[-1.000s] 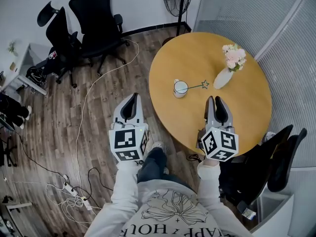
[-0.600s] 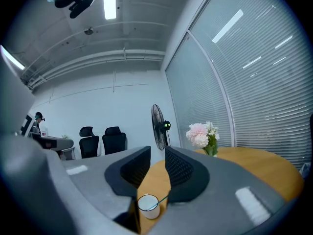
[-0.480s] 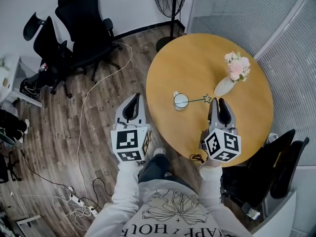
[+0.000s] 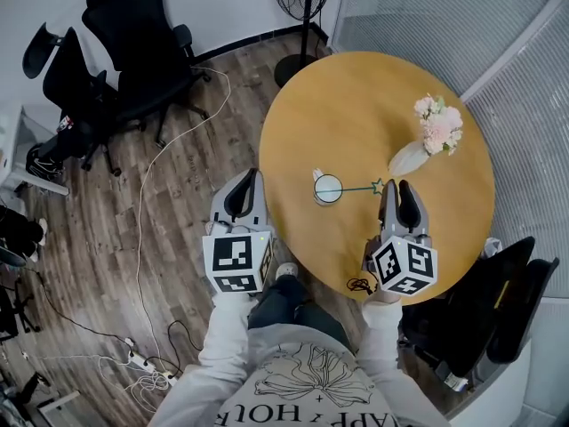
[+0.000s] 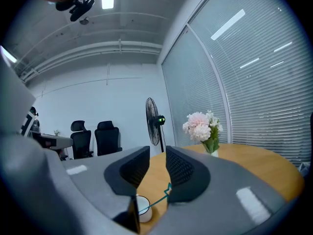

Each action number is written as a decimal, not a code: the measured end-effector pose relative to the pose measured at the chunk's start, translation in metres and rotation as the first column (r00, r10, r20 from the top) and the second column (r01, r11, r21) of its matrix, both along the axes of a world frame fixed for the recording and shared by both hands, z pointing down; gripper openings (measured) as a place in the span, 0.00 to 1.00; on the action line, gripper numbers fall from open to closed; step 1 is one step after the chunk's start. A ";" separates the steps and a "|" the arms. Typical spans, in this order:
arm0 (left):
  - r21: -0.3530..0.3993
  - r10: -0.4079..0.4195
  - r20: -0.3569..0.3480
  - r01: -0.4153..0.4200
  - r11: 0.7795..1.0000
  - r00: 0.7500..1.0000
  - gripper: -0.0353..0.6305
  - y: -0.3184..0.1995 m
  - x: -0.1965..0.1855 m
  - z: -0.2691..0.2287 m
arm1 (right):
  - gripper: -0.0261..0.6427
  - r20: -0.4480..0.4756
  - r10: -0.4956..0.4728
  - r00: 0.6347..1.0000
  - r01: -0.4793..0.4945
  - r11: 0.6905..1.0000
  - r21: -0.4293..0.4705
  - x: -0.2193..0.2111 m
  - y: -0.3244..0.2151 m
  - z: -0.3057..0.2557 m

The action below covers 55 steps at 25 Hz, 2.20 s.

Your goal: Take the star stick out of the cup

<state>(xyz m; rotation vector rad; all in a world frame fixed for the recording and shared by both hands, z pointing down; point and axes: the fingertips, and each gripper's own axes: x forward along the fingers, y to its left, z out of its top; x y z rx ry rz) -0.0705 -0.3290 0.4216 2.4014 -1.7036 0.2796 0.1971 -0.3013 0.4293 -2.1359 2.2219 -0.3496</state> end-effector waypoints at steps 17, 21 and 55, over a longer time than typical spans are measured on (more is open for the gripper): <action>-0.083 0.012 0.017 -0.010 0.996 1.000 0.06 -0.018 0.009 0.045 | 0.21 0.002 -0.016 1.000 0.016 0.996 -0.092 0.010 -0.023 0.049; -0.100 -0.002 0.017 0.004 0.995 1.000 0.06 -0.020 0.011 0.053 | 0.22 0.009 -0.022 1.000 0.023 0.992 -0.123 0.015 -0.025 0.062; -0.183 -0.029 0.033 0.035 0.983 0.999 0.06 -0.007 0.014 0.097 | 0.11 0.111 -0.107 0.988 0.126 0.977 -0.175 0.002 -0.031 0.115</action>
